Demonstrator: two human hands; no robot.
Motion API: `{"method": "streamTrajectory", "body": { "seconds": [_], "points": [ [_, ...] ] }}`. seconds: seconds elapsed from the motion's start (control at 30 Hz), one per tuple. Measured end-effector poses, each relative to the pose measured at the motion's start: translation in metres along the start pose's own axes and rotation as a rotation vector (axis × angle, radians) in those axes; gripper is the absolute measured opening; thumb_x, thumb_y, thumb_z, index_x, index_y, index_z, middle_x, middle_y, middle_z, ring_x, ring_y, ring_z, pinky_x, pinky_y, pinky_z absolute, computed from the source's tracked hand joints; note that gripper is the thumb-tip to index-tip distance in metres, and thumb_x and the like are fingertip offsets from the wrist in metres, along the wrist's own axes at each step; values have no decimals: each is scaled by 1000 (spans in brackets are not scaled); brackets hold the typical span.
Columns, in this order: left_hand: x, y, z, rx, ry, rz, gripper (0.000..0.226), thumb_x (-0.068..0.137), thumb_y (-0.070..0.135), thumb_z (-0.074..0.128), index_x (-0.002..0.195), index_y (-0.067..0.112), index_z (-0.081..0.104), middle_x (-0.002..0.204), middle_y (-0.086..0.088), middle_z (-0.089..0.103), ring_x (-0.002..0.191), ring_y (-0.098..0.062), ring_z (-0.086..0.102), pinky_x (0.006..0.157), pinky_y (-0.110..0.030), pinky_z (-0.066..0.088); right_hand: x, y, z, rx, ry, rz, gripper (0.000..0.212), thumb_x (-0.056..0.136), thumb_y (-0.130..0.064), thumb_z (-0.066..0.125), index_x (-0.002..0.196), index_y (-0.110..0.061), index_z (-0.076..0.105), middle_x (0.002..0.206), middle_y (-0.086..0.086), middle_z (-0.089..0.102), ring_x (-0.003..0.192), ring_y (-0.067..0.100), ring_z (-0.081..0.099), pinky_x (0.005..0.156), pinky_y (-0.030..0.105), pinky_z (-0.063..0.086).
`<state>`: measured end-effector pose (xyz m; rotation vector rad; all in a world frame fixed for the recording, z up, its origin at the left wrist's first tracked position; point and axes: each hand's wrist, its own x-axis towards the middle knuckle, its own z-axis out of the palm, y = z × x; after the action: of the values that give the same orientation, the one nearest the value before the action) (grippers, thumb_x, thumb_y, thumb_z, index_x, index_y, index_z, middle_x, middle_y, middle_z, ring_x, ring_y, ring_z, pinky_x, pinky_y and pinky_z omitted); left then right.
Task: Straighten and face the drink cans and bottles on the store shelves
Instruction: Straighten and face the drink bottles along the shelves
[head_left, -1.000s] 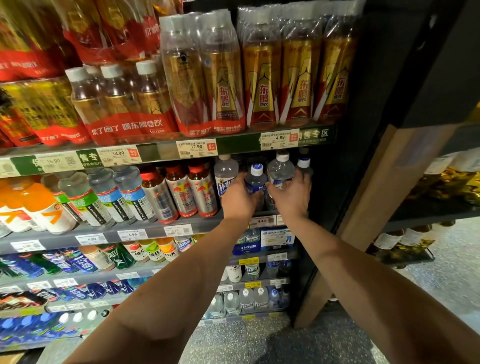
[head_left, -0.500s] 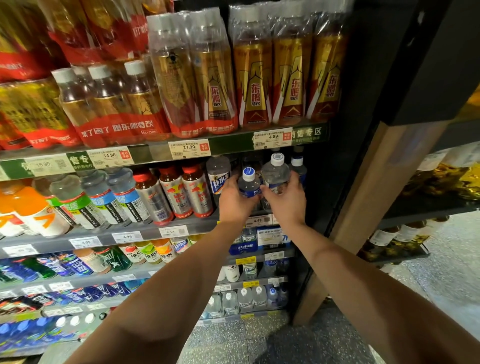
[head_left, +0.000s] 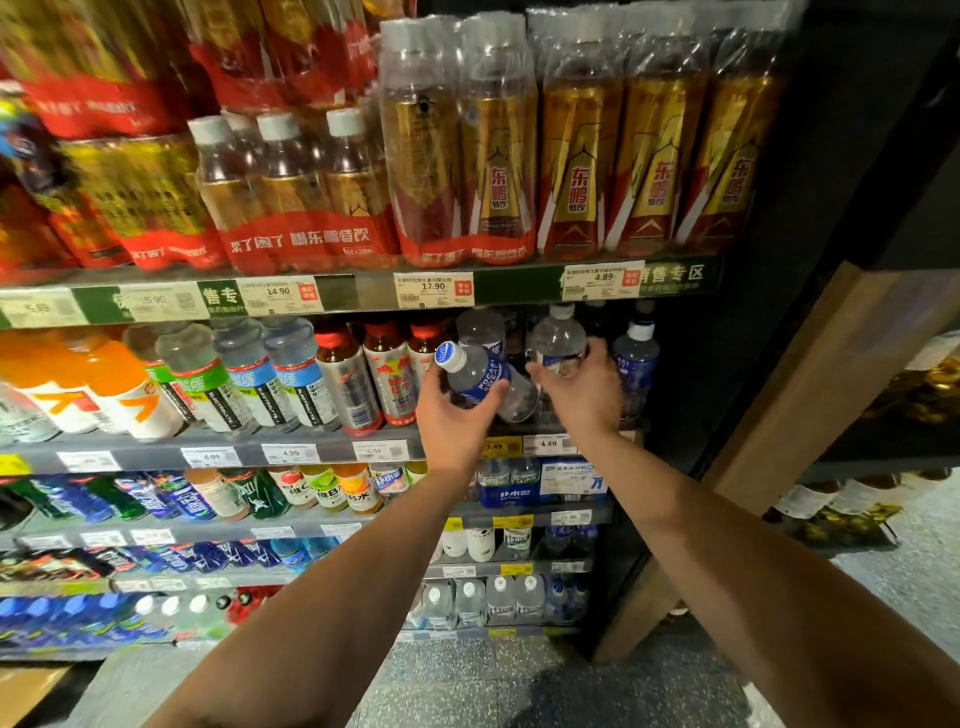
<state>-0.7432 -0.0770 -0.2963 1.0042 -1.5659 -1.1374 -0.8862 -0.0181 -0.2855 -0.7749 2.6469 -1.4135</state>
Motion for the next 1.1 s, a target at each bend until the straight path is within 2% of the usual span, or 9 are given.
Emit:
{"method": "streamTrajectory", "body": {
  "seconds": [0.07, 0.2, 0.33, 0.47, 0.57, 0.73, 0.83, 1.0, 1.1],
  "points": [
    [2, -2, -7, 37, 22, 12, 79, 66, 60, 81, 132, 25, 54, 122, 8, 64, 113, -9, 60, 101, -39, 51, 3, -8, 7, -17, -25, 23, 87, 65, -61, 80, 130, -14, 46, 122, 14, 63, 109, 35, 62, 82, 43, 55],
    [1, -5, -18, 43, 21, 30, 72, 68, 51, 82, 130, 25, 56, 120, 8, 65, 111, -7, 60, 99, -36, 52, 1, -15, 16, 12, -81, -17, 75, 67, -56, 81, 122, -11, 56, 119, 13, 65, 109, 32, 61, 83, 38, 52],
    [-1, -3, -21, 26, -10, 57, 64, 73, 34, 85, 129, 21, 57, 118, 9, 65, 108, 1, 59, 96, -23, 50, 2, 3, 32, 109, -179, -57, 75, 62, -76, 62, 118, -26, 59, 109, 1, 70, 98, 22, 67, 81, 41, 58],
    [-9, -2, -15, 59, -80, 110, 67, 72, 36, 85, 130, 24, 54, 122, 10, 63, 112, 0, 58, 97, -26, 50, -6, -8, 12, 170, -205, -77, 42, 86, -50, 67, 113, -19, 64, 94, -4, 70, 89, 19, 67, 71, 31, 51],
    [-16, 0, -3, 105, -159, 149, 69, 71, 36, 86, 131, 21, 54, 123, 6, 61, 113, -7, 58, 100, -31, 50, -6, -3, 3, 243, -216, -26, 46, 91, -47, 62, 122, -14, 61, 103, 0, 67, 95, 18, 64, 78, 32, 50],
    [-25, 12, 26, 145, -251, 186, 70, 70, 24, 89, 130, 12, 55, 120, 11, 56, 108, 4, 52, 93, -4, 38, -10, 19, -11, 343, -85, 77, 28, 97, -31, 58, 115, -11, 64, 107, 5, 69, 99, 22, 64, 80, 28, 46],
    [-25, 19, 46, 163, -249, 153, 73, 69, 22, 89, 132, 9, 55, 118, 9, 55, 109, -3, 52, 88, 3, 32, -11, 34, -24, 350, -49, 100, 27, 98, -30, 57, 116, -12, 64, 109, 4, 69, 98, 18, 63, 83, 28, 45],
    [-23, 30, 77, 171, -218, 73, 80, 67, 23, 90, 136, 10, 52, 126, -3, 65, 112, -15, 61, 88, -12, 41, -10, 52, -42, 410, -36, 106, 24, 97, -23, 59, 115, -9, 66, 104, 2, 68, 97, 14, 62, 82, 22, 43],
    [-17, 31, 94, 167, -188, 29, 74, 66, 23, 91, 130, 9, 57, 121, -6, 67, 108, -19, 64, 86, -15, 45, -6, 62, -42, 421, -124, 105, 26, 94, -8, 58, 120, -8, 64, 112, 7, 68, 104, 18, 63, 88, 23, 45]
  ]
}}
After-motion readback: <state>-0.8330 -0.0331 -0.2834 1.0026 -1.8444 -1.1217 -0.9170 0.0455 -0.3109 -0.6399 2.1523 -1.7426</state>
